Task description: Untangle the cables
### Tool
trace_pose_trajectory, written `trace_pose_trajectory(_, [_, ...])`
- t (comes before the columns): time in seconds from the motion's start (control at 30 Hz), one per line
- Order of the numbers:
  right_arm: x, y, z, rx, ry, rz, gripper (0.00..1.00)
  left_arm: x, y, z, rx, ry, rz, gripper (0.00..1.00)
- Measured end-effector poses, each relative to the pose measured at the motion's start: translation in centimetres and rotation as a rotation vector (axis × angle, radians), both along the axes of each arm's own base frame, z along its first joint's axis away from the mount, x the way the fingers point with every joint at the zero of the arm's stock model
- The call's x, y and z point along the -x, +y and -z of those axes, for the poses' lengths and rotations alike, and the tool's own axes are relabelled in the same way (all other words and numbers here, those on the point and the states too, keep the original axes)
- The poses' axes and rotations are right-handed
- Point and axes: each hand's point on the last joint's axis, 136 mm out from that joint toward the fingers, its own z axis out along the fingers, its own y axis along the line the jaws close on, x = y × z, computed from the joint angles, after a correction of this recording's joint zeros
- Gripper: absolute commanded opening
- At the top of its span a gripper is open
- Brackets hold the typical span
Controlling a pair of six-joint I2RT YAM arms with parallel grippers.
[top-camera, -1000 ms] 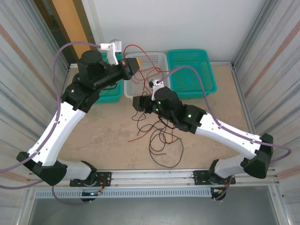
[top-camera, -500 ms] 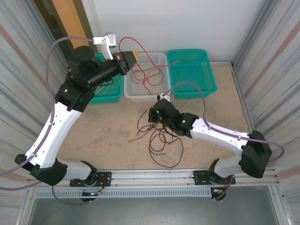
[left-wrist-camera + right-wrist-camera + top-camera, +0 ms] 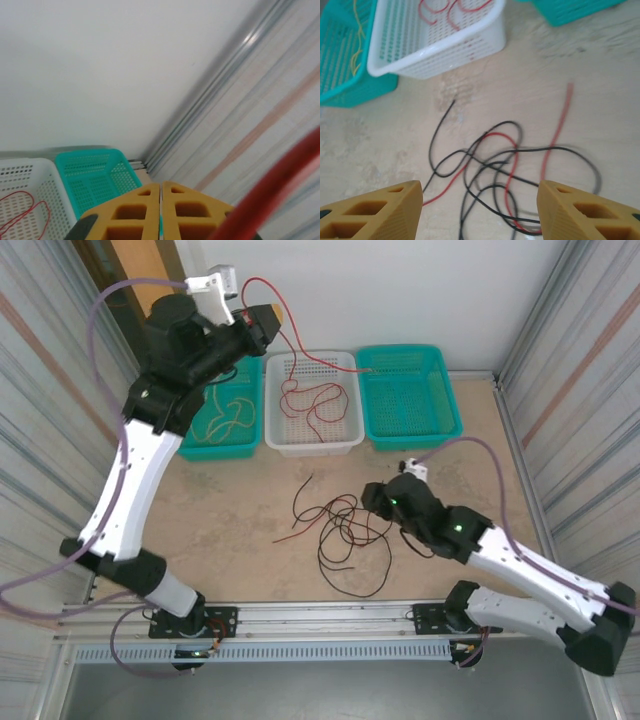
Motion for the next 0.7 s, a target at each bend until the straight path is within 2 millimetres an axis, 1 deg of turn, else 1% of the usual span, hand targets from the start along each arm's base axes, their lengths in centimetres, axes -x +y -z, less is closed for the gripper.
trace_pose_trajectory(0.07, [0.8, -2.1, 0.1, 0.04, 0.019, 0.037, 0.62, -3.8, -0.3, 2.5, -0.022, 0.05, -0.026, 0.0])
trace_pose_trajectory(0.1, [1.2, -2.8, 0.3, 0.061, 0.032, 0.048, 0.62, -5.5, -0.4, 3.9, -0.031, 0.076, -0.036, 0.0])
trace_pose_trajectory(0.13, [1.7, -3.6, 0.6, 0.088, 0.052, 0.059, 0.63, -7.2, -0.6, 5.4, -0.042, 0.103, -0.044, 0.09])
trace_pose_trajectory(0.2, [2.5, -4.8, 1.3, 0.139, 0.092, 0.072, 0.63, -10.3, -1.0, 8.9, -0.068, 0.163, -0.056, 0.44])
trace_pose_trajectory(0.23, [2.8, -5.3, 1.7, 0.166, 0.111, 0.078, 0.63, -11.7, -1.2, 10.9, -0.081, 0.198, -0.062, 0.58])
trace_pose_trajectory(0.3, [3.4, -6.3, 2.2, 0.205, 0.142, 0.091, 0.64, -13.7, -1.5, 14.9, -0.11, 0.271, -0.068, 0.74])
trace_pose_trajectory(0.33, [3.7, -6.7, 2.3, 0.219, 0.155, 0.097, 0.65, -14.5, -1.7, 17.0, -0.13, 0.31, -0.069, 0.82])
trace_pose_trajectory(0.37, [3.9, -6.9, 2.3, 0.229, 0.163, 0.098, 0.65, -14.9, -1.9, 18.8, -0.146, 0.346, -0.069, 0.86])
trace_pose_trajectory(0.43, [4.0, -7.4, 2.2, 0.24, 0.175, 0.106, 0.66, -15.2, -1.9, 21.8, -0.184, 0.404, -0.071, 0.87])
trace_pose_trajectory(0.5, [4.0, -7.6, 2.0, 0.244, 0.186, 0.117, 0.66, -14.9, -1.7, 24.0, -0.213, 0.45, -0.074, 0.87])
trace_pose_trajectory(0.57, [3.8, -7.7, 2.0, 0.248, 0.204, 0.128, 0.66, -14.2, -1.4, 25.4, -0.233, 0.474, -0.071, 0.85])
trace_pose_trajectory(0.63, [3.4, -7.6, 2.3, 0.256, 0.232, 0.133, 0.66, -12.8, -0.9, 26.5, -0.256, 0.5, -0.067, 0.77])
trace_pose_trajectory(0.7, [3.1, -7.7, 2.9, 0.265, 0.269, 0.138, 0.66, -11.1, -0.3, 26.4, -0.269, 0.503, -0.062, 0.73])
